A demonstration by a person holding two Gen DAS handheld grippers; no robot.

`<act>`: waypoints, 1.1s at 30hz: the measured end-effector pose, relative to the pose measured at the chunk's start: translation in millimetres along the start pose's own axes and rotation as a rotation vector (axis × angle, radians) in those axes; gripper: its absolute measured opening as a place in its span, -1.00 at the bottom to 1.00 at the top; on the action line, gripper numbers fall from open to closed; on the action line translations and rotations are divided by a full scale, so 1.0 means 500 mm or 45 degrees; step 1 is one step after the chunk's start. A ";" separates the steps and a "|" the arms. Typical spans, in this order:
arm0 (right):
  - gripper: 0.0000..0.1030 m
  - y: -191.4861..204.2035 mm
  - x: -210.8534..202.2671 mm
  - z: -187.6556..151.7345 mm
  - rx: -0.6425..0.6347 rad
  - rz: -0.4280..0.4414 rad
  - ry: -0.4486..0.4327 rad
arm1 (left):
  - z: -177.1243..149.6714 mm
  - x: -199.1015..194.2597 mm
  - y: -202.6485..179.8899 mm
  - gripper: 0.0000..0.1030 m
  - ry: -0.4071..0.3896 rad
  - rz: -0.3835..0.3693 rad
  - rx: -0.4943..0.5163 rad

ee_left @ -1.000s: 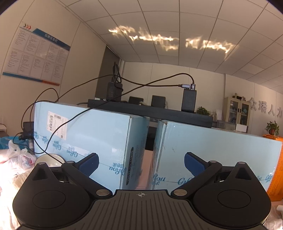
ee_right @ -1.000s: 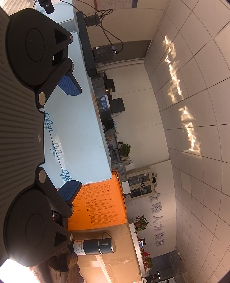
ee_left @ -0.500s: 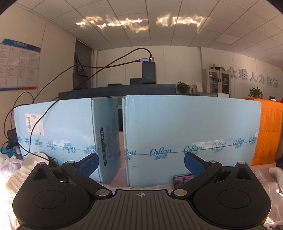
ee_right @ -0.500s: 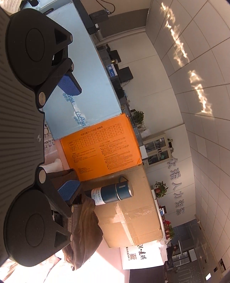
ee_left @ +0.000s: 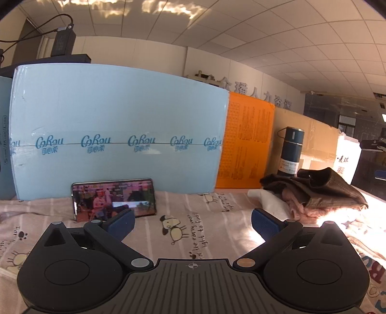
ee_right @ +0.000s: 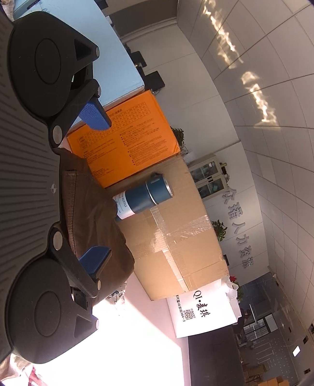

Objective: Fold clothes
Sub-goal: 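Grasp the brown jacket with the left gripper while the right gripper grasps it too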

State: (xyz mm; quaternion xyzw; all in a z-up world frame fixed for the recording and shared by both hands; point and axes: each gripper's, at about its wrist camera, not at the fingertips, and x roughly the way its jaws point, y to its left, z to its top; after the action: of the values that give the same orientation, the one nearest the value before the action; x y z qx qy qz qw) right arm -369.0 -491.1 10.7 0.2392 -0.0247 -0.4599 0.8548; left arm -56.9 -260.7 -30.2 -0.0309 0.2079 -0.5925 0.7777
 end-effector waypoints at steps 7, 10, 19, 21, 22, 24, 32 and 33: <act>1.00 -0.135 0.085 0.021 0.195 -0.013 0.029 | -0.012 0.152 -0.062 1.00 0.161 -0.477 -0.416; 1.00 -0.191 0.092 0.008 0.325 0.004 0.062 | -0.025 0.239 -0.086 1.00 0.232 -0.620 -0.655; 1.00 -0.312 0.094 -0.015 0.612 -0.017 0.112 | -0.065 0.361 -0.105 1.00 0.212 -0.643 -0.902; 1.00 -0.321 0.105 -0.019 0.656 0.058 0.151 | -0.066 0.375 -0.105 1.00 0.206 -0.690 -0.922; 1.00 -0.321 0.111 -0.023 0.657 0.064 0.167 | -0.068 0.380 -0.103 1.00 0.204 -0.713 -0.931; 1.00 -0.319 0.124 -0.031 0.656 0.070 0.198 | -0.076 0.388 -0.098 1.00 0.197 -0.769 -0.945; 1.00 -0.325 0.112 -0.046 0.786 0.256 0.087 | -0.061 0.364 -0.099 0.99 0.117 -0.925 -0.874; 1.00 -0.325 0.107 -0.046 0.792 0.282 0.066 | -0.064 0.367 -0.098 0.99 0.119 -0.906 -0.876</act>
State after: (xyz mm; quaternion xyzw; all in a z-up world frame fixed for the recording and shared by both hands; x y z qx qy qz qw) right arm -457.9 -600.1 -89.4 0.4962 -0.1679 -0.3284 0.7860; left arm -74.0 -440.4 -97.9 -0.3282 0.4026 -0.7190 0.4618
